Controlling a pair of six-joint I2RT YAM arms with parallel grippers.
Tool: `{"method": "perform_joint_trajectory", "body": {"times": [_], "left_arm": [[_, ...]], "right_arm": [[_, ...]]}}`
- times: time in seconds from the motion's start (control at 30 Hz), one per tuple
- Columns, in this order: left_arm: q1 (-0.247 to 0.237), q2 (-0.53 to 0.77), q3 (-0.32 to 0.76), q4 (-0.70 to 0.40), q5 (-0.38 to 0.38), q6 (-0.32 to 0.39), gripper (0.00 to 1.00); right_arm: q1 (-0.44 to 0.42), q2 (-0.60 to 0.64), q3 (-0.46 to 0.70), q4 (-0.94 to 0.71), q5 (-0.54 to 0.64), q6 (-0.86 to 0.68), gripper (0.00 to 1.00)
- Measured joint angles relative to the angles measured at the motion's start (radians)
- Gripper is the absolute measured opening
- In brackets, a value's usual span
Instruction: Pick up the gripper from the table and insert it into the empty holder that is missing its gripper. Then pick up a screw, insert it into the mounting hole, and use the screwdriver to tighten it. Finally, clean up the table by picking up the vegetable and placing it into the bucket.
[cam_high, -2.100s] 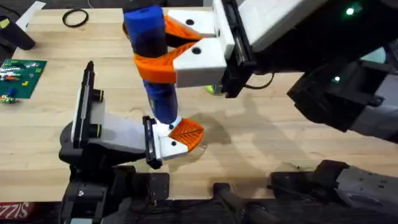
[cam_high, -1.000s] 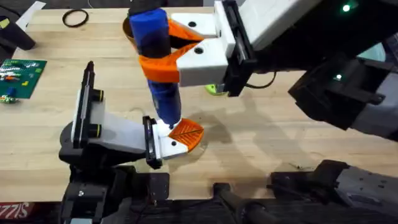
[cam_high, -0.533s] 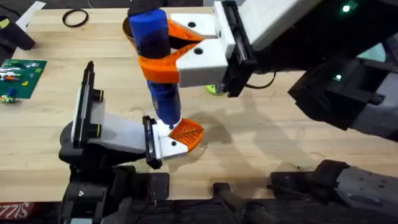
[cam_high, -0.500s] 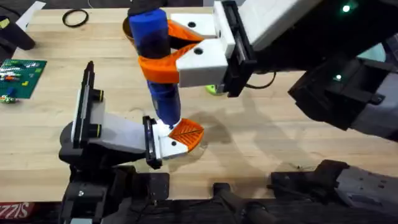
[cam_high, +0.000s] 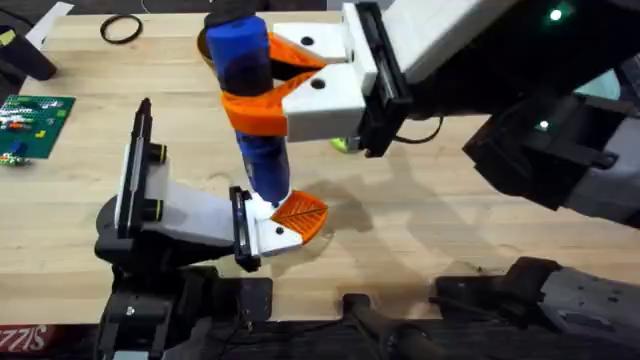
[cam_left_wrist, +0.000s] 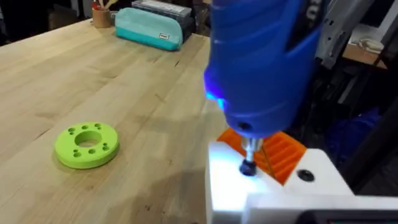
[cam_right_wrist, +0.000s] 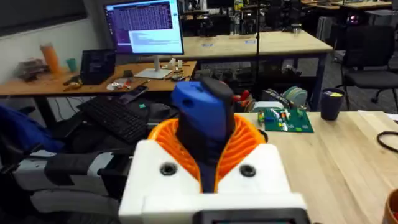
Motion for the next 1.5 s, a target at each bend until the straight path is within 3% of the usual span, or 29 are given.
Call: {"method": "perform_joint_trajectory", "body": {"times": [1.5], "left_arm": [[0.000, 0.000, 0.000, 0.000, 0.000, -0.001, 0.011]], "right_arm": [[0.003, 0.021, 0.008, -0.024, 0.001, -0.004, 0.067]]}}
